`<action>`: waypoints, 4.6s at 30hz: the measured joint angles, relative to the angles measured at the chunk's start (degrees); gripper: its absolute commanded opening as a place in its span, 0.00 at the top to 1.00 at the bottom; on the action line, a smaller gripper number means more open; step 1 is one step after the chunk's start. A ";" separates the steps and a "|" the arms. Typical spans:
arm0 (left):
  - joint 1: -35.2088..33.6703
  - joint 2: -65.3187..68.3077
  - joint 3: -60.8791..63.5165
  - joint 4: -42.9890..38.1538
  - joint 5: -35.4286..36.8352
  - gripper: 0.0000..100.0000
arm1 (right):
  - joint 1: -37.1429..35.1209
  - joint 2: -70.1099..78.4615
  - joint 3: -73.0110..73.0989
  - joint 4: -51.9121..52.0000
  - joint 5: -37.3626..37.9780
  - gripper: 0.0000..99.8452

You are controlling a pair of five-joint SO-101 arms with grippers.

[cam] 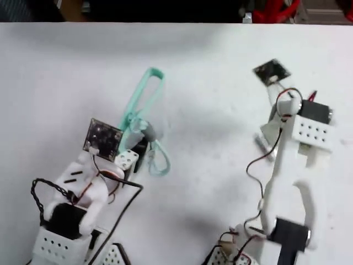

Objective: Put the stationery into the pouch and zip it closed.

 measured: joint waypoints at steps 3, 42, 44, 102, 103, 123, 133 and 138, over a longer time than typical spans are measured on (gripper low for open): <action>0.00 0.00 0.00 0.00 0.00 0.81 | -0.53 6.15 2.64 -5.19 4.13 0.74; 0.00 0.00 1.67 0.00 0.00 0.80 | -36.04 -41.58 -1.32 -24.35 -29.98 0.98; 0.00 0.00 1.67 0.00 0.00 0.80 | -40.00 -40.53 -1.32 -28.04 -35.60 0.98; 1.58 0.00 1.67 0.00 -1.14 0.89 | -64.09 -42.02 18.64 -22.68 -30.07 0.80; 1.58 0.00 1.67 0.00 -1.14 0.89 | -63.91 -42.02 18.64 -23.38 -30.07 0.80; 1.41 0.00 1.67 0.00 -0.97 0.89 | -62.07 -34.02 18.81 -32.18 -29.98 0.98; 1.58 0.00 1.67 0.00 -1.05 0.78 | -61.01 -47.30 18.81 -28.84 -29.98 0.98; 1.67 0.00 -1.93 4.22 -1.14 0.78 | -60.31 -51.60 18.81 -24.26 -29.89 0.98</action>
